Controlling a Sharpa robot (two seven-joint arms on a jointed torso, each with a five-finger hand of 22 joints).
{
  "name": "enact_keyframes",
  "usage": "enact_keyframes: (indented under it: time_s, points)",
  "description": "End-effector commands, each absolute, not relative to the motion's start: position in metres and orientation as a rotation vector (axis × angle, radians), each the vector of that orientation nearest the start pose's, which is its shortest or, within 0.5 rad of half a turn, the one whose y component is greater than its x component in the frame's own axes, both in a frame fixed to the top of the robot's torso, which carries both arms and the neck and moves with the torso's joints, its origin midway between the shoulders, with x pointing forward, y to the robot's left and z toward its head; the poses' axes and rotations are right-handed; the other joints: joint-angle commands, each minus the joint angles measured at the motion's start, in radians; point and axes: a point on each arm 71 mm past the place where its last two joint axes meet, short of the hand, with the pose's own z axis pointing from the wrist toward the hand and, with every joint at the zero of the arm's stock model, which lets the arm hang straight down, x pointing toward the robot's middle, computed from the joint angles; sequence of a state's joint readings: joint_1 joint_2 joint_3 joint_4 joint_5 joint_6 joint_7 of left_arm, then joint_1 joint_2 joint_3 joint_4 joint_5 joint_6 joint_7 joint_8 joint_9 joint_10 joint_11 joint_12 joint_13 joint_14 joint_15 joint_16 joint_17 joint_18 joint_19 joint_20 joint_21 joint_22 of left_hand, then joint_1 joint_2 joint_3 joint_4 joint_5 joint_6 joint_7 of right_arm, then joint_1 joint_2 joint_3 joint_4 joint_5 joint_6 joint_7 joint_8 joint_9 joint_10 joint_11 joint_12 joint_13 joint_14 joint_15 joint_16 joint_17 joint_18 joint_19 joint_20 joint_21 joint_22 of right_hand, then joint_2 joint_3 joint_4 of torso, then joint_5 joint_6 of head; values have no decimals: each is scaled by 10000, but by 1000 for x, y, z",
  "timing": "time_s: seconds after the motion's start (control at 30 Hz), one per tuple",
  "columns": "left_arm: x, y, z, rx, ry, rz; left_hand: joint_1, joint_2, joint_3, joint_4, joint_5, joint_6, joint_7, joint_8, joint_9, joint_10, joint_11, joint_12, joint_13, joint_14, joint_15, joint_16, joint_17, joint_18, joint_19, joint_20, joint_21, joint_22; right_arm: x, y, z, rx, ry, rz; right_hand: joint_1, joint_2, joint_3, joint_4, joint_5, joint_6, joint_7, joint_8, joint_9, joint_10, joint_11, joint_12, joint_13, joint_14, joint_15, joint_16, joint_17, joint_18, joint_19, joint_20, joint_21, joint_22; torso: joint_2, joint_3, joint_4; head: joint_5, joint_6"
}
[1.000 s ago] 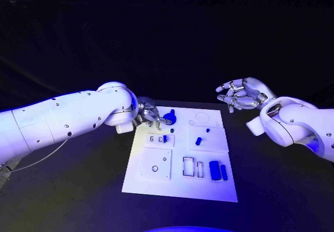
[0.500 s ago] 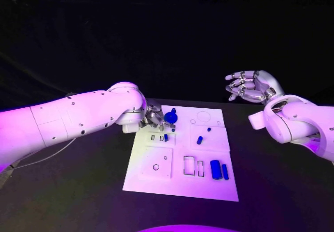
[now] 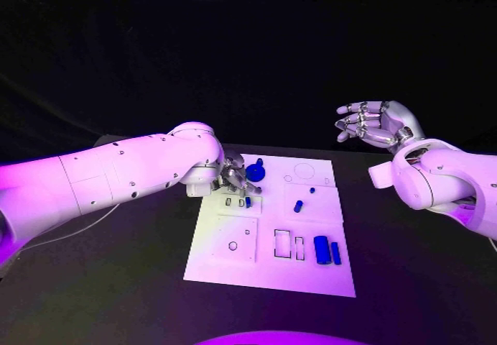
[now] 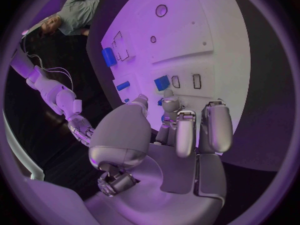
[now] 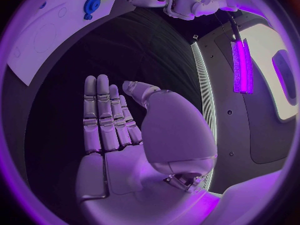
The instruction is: Assemble the parts on the task board
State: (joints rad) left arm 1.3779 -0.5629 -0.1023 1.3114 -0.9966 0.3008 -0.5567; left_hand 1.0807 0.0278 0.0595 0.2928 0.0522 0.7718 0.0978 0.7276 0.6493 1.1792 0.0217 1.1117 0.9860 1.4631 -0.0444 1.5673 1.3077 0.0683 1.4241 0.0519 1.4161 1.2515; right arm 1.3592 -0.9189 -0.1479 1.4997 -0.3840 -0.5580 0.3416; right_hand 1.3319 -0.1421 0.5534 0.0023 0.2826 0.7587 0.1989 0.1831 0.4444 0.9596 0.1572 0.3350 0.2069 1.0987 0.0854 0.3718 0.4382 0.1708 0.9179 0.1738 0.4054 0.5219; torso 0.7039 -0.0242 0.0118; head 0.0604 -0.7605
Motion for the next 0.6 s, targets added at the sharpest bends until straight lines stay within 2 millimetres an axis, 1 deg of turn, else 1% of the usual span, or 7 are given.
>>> enact_keyframes:
  time_s: [0.03, 0.2, 0.23, 0.33, 0.53, 0.6]
  points:
    - [523, 133, -180, 341, 24269, -3720, 112, -5, 54, 7, -22, -25, -7, -35, -11, -19, 35, 65, 9, 1077, 68, 35, 2631, -45, -10, 28, 61, 19, 506, -261, -131, 6997, 13140, 11705, -27, 107, -19, -60, 14, 75, 301, -74, -25, 77, -22, -79, -148, 79, 11, -130, -47, 76, 11, 82, -80, -74, -7, -2, 6, -29, -29]
    - [523, 134, -184, 372, 24433, -3599, 115, -2, 96, 11, -21, -17, -7, -37, -8, -21, 36, 66, 12, 1077, 69, 35, 2631, -44, -13, 30, 62, 19, 506, -261, -132, 7019, 13180, 11732, -63, 118, -64, -77, 13, 55, 338, -147, -64, 61, 25, -189, -356, 81, 46, -313, -105, 68, 1, 118, -208, -196, 4, 2, -2, -36, -51]
    - [523, 134, -185, 374, 24448, -3593, 117, 0, 122, 12, -21, -9, -8, -35, -6, -23, 35, 66, 12, 1077, 69, 35, 2631, -43, -17, 31, 60, 14, 506, -261, -132, 7023, 13186, 11733, -63, 118, -64, -77, 13, 55, 338, -147, -64, 61, 25, -189, -356, 81, 46, -313, -105, 68, 1, 118, -208, -196, 7, -4, 2, -40, -62]
    - [523, 134, -187, 379, 24503, -3570, 117, 3, 156, 13, -21, 0, -10, -34, -3, -25, 35, 66, 12, 1077, 69, 35, 2631, -44, -14, 32, 66, 25, 506, -260, -133, 7033, 13211, 11742, -79, 128, -81, -79, 12, 53, 356, -171, -77, 58, 40, -225, -433, 83, 62, -380, -123, 67, 0, 132, -259, -246, -1, 0, 17, -64, -71]
    - [523, 133, -191, 378, 24594, -3528, 136, 12, 267, 7, -21, 15, -14, -36, 5, -24, 32, 74, 24, 1077, 68, 35, 2631, -44, -17, 33, 72, 34, 506, -259, -133, 7038, 13245, 11766, -101, 143, -106, -84, 17, 47, 380, -212, -98, 45, 65, -279, -552, 84, 85, -480, -149, 65, -2, 156, -345, -329, -7, 1, 8, -49, -91]
    - [523, 133, -192, 377, 24616, -3525, 171, -1, 347, 2, -21, 19, -16, -40, 9, -30, 29, 71, 22, 1077, 67, 35, 2631, -46, -17, 33, 79, 45, 506, -259, -134, 7044, 13265, 11772, -101, 143, -106, -84, 17, 47, 380, -212, -98, 45, 65, -279, -552, 84, 85, -480, -149, 65, -2, 156, -345, -329, -6, -1, 14, -51, -102]
